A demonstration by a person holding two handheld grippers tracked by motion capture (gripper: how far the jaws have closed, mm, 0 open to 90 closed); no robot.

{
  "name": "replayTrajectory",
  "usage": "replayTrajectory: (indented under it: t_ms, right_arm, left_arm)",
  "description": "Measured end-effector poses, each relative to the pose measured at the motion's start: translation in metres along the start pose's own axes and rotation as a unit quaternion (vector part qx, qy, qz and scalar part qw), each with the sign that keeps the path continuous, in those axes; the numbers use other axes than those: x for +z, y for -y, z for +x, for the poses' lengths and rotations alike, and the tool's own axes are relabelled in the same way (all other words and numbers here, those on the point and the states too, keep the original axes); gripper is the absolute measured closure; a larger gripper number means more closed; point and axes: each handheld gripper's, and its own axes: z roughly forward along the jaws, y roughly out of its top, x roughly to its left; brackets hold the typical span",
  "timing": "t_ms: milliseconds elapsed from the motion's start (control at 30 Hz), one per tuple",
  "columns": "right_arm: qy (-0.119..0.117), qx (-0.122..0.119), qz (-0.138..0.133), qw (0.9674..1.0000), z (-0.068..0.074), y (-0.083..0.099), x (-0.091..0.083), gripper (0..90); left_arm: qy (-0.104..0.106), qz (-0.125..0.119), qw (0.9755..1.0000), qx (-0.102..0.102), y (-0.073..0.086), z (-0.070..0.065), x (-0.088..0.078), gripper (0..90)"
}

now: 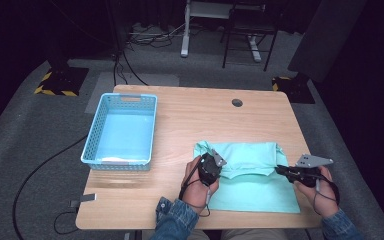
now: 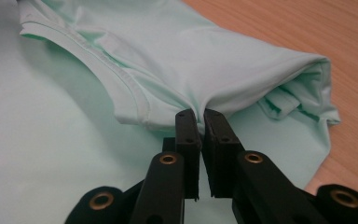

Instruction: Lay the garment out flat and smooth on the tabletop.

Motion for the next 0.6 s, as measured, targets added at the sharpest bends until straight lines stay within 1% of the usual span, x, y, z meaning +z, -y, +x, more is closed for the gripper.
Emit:
replayTrajectory:
  t_ms: [33, 133, 300, 333, 400, 467, 533, 567, 600]
  right_arm:
    - [-0.004, -0.003, 0.001, 1.0, 0.005, 0.003, -0.005, 85.1]
    - [-0.019, -0.005, 0.003, 0.9998, 0.016, 0.01, -0.016, 85.1]
    - [-0.032, -0.011, 0.011, 0.9994, 0.028, 0.017, -0.032, 85.1]
    - [-0.032, -0.015, 0.012, 0.9993, 0.03, 0.017, -0.035, 85.1]
    - [-0.039, -0.023, 0.012, 0.9989, 0.033, 0.017, -0.042, 85.1]
    - [-0.052, -0.027, 0.024, 0.998, 0.034, 0.017, -0.046, 85.1]
    - [-0.067, -0.028, 0.036, 0.9967, 0.034, 0.014, -0.045, 85.2]
    - [-0.072, -0.028, 0.04, 0.9962, 0.032, 0.012, -0.043, 85.3]
    - [-0.077, -0.029, 0.042, 0.9957, 0.028, 0.008, -0.04, 85.7]
  left_arm:
    - [0.006, 0.002, 1.0, 0.003, 0.004, -0.006, -0.004, 86.8]
    - [0.014, 0.006, 0.9998, 0.015, 0.011, -0.019, -0.013, 86.8]
    - [0.034, 0.009, 0.9991, 0.023, 0.016, -0.032, -0.024, 86.8]
    - [0.042, 0.012, 0.9987, 0.024, 0.017, -0.035, -0.027, 86.8]
    - [0.05, 0.021, 0.9981, 0.028, 0.019, -0.04, -0.03, 86.8]
    - [0.061, 0.026, 0.9975, 0.026, 0.018, -0.041, -0.031, 86.8]
    - [0.069, 0.028, 0.9969, 0.024, 0.015, -0.039, -0.03, 86.8]
    - [0.071, 0.03, 0.9967, 0.024, 0.012, -0.036, -0.027, 86.8]
    - [0.073, 0.028, 0.9965, 0.028, 0.006, -0.029, -0.023, 86.8]
